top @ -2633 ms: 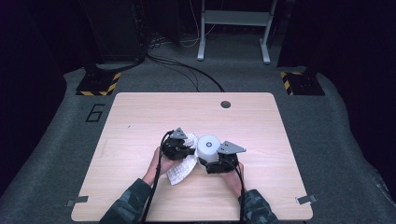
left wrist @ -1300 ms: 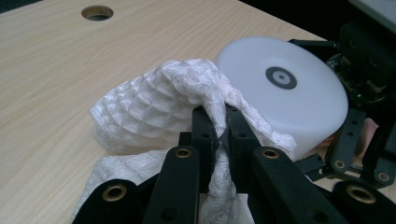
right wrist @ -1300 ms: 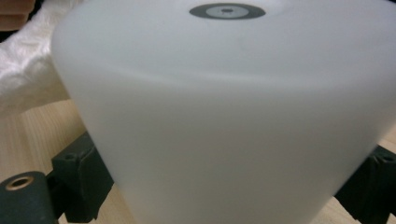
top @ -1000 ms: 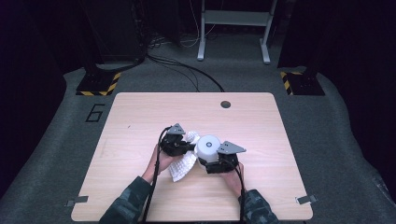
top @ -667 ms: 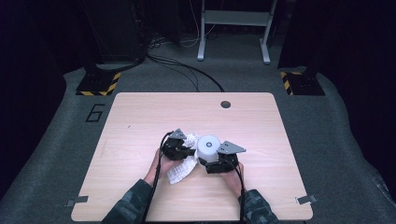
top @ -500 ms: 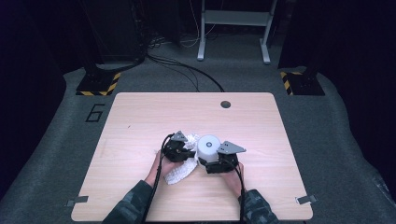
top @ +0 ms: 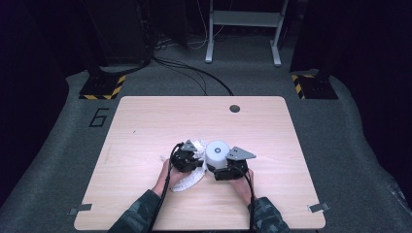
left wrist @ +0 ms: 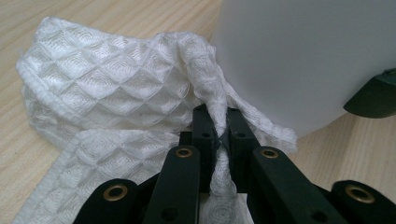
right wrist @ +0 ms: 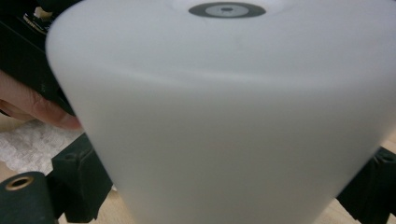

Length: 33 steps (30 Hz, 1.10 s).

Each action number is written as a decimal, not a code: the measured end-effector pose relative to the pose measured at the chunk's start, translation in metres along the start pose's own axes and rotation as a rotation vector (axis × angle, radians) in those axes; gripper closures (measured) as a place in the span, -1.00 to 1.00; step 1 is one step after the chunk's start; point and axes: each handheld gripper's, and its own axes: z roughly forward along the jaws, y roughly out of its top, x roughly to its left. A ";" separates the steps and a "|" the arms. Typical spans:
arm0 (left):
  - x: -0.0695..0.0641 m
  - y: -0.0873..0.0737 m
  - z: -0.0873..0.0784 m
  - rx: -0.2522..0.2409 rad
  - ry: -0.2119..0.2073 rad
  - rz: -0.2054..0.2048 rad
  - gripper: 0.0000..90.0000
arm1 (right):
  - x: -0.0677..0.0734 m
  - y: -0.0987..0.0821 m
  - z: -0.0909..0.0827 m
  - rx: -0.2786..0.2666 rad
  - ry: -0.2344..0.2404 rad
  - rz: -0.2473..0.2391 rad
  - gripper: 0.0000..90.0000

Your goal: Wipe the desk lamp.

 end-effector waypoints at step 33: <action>-0.030 -0.022 -0.014 -0.074 -0.085 -0.034 0.87 | 0.001 0.000 0.000 0.002 -0.005 0.011 -0.82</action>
